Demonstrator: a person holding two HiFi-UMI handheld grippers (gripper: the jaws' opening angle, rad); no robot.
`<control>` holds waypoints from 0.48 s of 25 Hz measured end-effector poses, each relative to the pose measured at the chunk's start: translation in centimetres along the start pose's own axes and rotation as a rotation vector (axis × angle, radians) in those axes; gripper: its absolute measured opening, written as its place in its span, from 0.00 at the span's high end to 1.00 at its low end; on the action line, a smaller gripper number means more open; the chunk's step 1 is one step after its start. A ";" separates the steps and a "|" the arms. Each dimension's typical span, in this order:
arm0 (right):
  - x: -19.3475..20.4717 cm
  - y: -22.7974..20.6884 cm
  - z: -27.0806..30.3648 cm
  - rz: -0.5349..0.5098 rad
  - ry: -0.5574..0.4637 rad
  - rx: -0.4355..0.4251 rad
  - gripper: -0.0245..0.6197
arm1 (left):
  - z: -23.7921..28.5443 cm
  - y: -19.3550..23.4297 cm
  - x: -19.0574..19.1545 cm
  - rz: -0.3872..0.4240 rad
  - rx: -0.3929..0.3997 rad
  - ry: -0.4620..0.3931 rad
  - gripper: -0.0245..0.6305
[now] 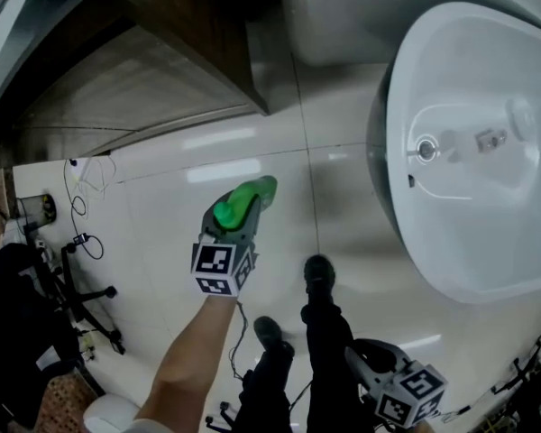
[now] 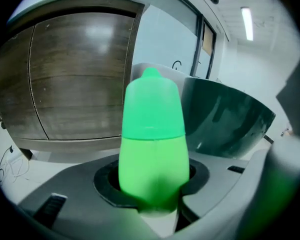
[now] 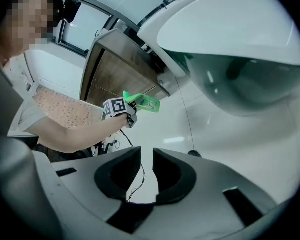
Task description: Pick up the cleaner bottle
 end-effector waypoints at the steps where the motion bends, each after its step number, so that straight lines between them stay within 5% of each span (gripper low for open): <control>1: -0.2 0.3 -0.3 -0.007 -0.005 0.002 0.83 | -0.4 0.0 -0.7 0.002 0.000 -0.005 0.71; 12: -1.3 3.4 -2.3 -0.065 -0.061 -0.009 0.84 | -5.9 -1.1 -8.3 0.019 0.020 -0.091 0.71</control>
Point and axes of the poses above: the fingertips, and each gripper's own axes: z forward along the fingers, y to its left, x out of its underside, the point moved 7 cm from there along -z, backward along the fingers, and after that the axes turned 7 degrees about -z, right-handed, at the moved point
